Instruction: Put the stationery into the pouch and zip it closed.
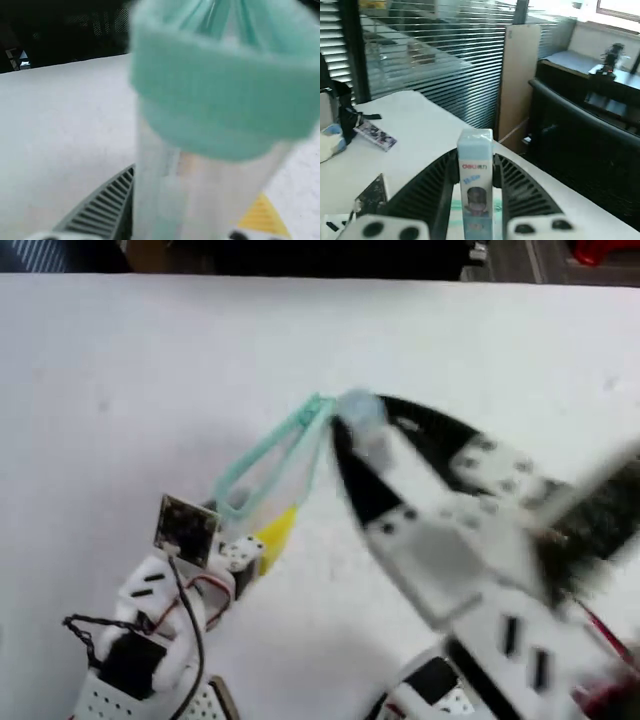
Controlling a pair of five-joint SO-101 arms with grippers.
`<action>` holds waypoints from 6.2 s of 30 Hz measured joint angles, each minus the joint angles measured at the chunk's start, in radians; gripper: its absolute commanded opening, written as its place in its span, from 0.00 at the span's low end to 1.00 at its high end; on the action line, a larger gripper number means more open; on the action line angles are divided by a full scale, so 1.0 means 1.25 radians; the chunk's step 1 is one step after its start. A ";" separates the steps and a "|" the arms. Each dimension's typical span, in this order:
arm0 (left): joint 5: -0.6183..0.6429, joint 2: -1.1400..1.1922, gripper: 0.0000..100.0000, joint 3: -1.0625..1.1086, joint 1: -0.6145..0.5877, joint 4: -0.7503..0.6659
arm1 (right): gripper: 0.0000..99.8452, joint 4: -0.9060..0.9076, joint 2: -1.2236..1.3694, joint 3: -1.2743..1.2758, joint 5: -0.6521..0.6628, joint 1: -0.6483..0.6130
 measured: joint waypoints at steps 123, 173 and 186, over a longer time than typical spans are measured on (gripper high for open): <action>0.071 0.000 0.24 -0.074 -0.226 0.053 | 0.02 0.103 -0.238 0.885 1.052 0.028; -0.075 -0.010 0.24 -0.091 0.076 0.144 | 0.02 -0.399 -0.616 1.281 0.691 0.077; -0.080 -0.011 0.24 -0.115 0.145 0.164 | 0.02 -0.452 -0.625 1.344 0.630 0.076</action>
